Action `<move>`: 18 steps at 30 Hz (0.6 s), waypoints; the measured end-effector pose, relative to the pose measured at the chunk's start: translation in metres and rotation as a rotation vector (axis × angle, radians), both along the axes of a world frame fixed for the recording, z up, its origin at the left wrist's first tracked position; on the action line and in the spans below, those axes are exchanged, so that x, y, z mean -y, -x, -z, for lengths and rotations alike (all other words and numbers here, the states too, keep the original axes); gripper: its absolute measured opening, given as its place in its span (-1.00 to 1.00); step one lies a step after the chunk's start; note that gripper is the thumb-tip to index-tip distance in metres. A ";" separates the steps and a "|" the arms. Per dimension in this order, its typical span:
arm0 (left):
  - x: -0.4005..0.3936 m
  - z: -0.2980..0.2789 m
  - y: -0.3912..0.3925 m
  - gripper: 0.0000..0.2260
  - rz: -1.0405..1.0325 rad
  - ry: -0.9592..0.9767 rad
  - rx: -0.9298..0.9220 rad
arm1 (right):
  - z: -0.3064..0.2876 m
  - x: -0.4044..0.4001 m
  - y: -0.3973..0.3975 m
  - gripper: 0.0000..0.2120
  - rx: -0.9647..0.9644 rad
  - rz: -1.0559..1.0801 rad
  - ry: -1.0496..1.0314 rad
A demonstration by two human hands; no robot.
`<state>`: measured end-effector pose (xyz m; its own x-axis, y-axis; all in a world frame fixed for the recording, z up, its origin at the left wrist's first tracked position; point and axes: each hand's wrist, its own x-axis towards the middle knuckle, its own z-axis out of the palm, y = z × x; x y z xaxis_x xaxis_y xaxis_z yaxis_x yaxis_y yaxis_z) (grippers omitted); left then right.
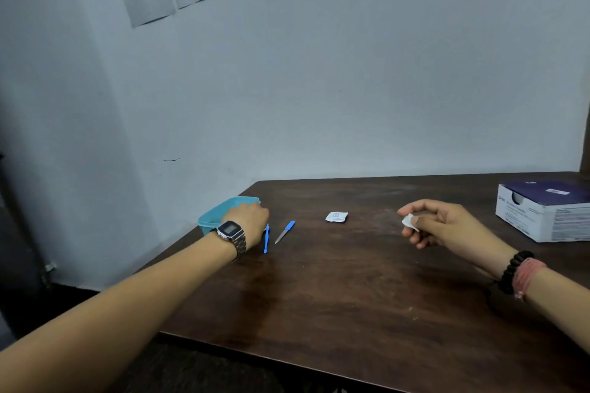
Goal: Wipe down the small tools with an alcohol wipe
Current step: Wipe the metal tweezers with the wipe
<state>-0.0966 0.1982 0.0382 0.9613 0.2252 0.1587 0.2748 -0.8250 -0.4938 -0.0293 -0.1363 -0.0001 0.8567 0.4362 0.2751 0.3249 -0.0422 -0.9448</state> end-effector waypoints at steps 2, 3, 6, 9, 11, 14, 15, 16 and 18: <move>0.000 0.004 0.000 -0.78 -0.014 -0.003 0.008 | 0.000 0.000 -0.001 -0.83 0.003 -0.001 0.002; -0.001 0.005 0.000 -0.78 -0.018 -0.004 0.014 | 0.000 0.001 -0.002 -0.83 0.005 0.000 0.003; -0.002 0.006 0.001 -0.77 -0.034 0.029 0.023 | 0.000 0.000 -0.002 -0.83 0.008 -0.002 0.003; 0.000 0.004 0.003 -0.79 -0.029 0.079 0.044 | 0.000 0.000 -0.001 -0.83 0.012 -0.012 -0.001; 0.001 0.000 0.004 -0.78 -0.013 0.102 0.068 | 0.000 0.000 -0.001 -0.84 0.008 -0.012 -0.012; 0.002 -0.007 0.008 -0.78 0.025 0.133 0.114 | 0.000 0.000 0.000 -0.84 0.009 -0.010 -0.018; 0.003 -0.011 0.010 -0.78 0.031 0.138 0.125 | 0.000 0.000 0.000 -0.84 0.009 -0.007 -0.022; 0.005 -0.014 0.011 -0.79 0.034 0.142 0.136 | 0.000 0.000 0.000 -0.84 0.006 -0.002 -0.029; 0.010 -0.021 0.015 -0.80 0.042 0.120 0.178 | 0.000 0.000 -0.001 -0.85 -0.006 0.009 -0.055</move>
